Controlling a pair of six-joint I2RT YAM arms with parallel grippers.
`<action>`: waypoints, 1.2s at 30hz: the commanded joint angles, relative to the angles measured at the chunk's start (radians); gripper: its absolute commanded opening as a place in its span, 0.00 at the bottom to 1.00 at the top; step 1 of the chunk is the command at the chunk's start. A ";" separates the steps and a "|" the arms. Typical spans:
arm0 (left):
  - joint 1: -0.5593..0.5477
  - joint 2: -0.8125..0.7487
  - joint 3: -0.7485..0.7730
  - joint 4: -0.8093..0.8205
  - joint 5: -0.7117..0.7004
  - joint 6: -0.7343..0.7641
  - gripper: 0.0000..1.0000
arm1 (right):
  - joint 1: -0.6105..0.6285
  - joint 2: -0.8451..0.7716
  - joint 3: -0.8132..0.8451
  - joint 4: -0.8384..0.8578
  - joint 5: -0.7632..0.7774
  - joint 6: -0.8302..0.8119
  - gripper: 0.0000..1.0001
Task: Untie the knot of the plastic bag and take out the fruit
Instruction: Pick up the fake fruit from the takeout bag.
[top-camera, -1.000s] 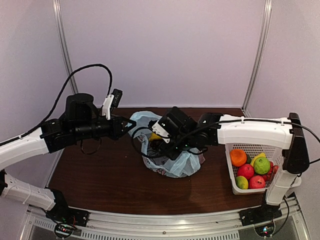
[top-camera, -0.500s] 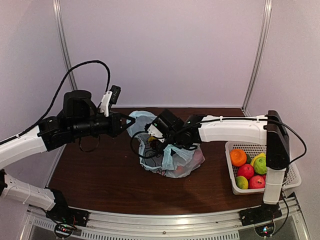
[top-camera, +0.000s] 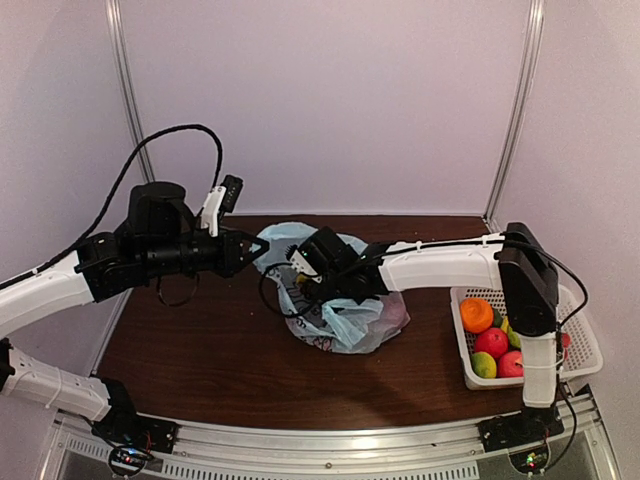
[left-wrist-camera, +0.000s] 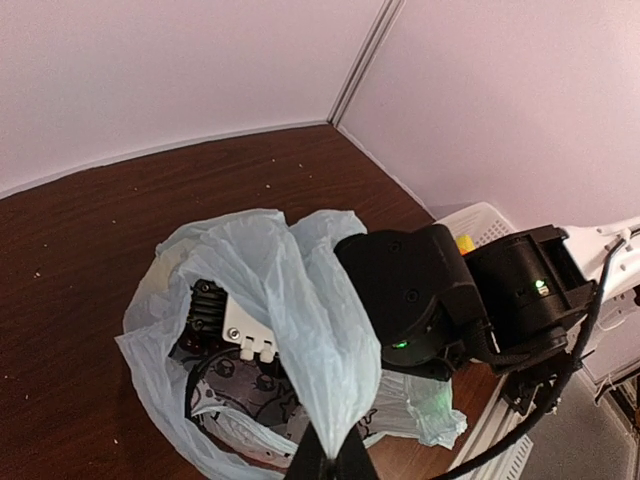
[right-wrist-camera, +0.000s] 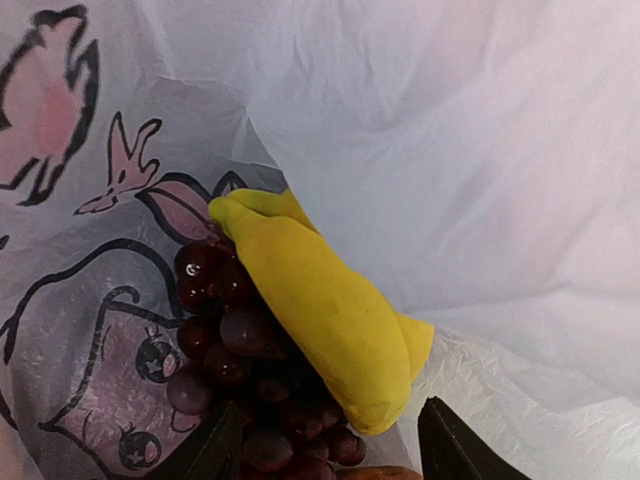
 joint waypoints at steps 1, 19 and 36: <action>0.006 0.004 0.027 0.006 -0.004 0.004 0.00 | -0.024 0.050 0.017 0.063 0.062 -0.026 0.62; 0.006 -0.007 0.022 -0.008 -0.017 0.001 0.00 | -0.058 0.145 0.093 0.114 0.067 -0.045 0.61; 0.007 -0.017 0.024 -0.013 -0.031 -0.012 0.00 | -0.063 0.096 0.078 0.155 0.003 -0.072 0.14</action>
